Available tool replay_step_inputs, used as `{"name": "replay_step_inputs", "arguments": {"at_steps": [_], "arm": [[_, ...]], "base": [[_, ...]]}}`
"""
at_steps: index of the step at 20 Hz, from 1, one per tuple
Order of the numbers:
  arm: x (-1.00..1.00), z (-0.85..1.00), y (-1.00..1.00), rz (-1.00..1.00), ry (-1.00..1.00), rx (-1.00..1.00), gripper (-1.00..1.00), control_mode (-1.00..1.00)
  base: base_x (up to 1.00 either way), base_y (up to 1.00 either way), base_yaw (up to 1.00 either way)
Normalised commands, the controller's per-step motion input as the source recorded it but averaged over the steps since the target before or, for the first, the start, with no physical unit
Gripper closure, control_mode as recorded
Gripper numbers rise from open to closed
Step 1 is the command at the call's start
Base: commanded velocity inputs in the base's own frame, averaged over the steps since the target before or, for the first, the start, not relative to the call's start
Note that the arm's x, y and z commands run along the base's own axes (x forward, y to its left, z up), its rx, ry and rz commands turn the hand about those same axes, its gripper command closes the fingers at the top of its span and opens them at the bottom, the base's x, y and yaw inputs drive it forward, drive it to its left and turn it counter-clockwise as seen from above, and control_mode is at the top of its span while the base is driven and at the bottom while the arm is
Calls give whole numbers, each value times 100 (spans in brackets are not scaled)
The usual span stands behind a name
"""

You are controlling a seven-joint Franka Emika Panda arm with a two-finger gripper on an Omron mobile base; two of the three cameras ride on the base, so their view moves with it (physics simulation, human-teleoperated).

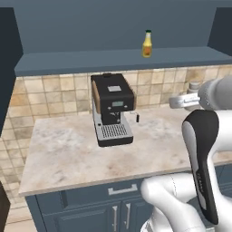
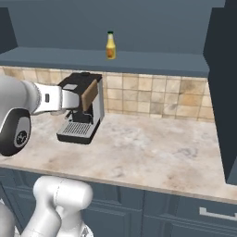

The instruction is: Take 2 condiments from the cabinet and move them on the counter near the stove.Make sure the condiments are lined up with each other, next to each other.

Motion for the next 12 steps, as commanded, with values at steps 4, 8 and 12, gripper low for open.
{"name": "replay_step_inputs", "arguments": {"at_steps": [4,8,12], "arm": [[0,0,0,0,0,0,100,100],[0,0,0,0,0,0,100,100],[0,0,0,0,0,0,100,100]], "base": [[-89,0,-26],[-75,0,-77],[-49,0,-91]]}}
